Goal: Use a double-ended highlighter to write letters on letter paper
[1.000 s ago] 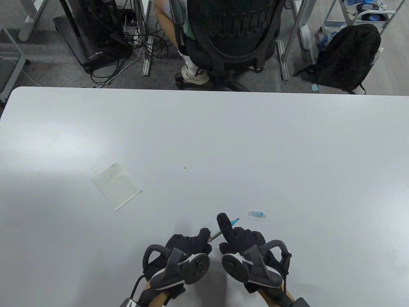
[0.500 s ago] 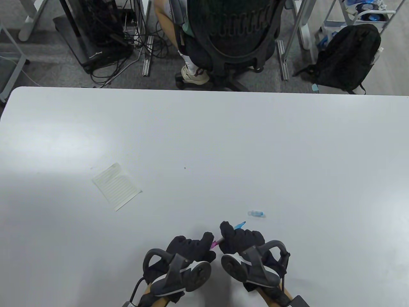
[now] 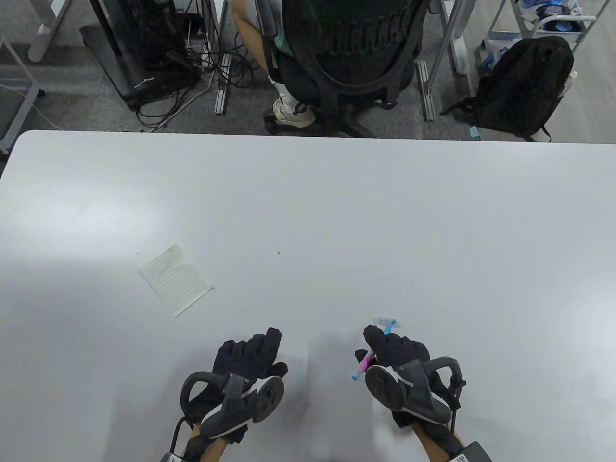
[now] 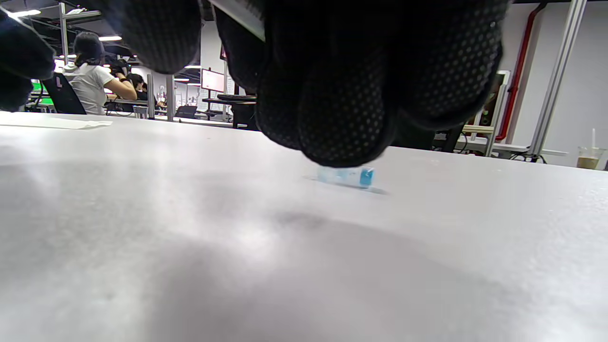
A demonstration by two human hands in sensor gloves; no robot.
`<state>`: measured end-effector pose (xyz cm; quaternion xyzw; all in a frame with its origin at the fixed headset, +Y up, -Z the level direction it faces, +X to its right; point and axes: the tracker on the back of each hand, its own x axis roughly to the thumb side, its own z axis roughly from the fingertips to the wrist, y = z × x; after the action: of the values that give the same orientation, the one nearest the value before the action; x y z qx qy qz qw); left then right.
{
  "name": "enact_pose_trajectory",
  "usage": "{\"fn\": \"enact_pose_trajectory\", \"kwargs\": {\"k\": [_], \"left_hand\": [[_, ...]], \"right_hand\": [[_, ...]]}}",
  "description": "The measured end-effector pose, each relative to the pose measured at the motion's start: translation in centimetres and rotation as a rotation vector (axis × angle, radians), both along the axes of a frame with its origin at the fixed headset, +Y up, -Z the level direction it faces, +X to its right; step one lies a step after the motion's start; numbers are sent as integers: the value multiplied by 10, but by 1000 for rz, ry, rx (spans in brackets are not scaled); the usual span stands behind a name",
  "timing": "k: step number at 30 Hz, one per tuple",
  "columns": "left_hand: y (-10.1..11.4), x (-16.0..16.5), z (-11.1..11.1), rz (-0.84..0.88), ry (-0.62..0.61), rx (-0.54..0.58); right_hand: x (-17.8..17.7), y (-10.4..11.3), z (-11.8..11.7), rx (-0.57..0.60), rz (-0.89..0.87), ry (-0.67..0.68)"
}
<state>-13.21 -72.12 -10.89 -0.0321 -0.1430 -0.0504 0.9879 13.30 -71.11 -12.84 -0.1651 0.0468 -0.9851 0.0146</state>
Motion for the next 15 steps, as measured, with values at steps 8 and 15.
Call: {"fn": "enact_pose_trajectory", "kwargs": {"k": [8, 15], "left_hand": [[7, -14, -6, -15, 53, -2], [35, -47, -22, 6, 197, 58]], "right_hand": [[-3, 2, 4, 124, -7, 26], [-4, 12, 6, 185, -51, 28]]}}
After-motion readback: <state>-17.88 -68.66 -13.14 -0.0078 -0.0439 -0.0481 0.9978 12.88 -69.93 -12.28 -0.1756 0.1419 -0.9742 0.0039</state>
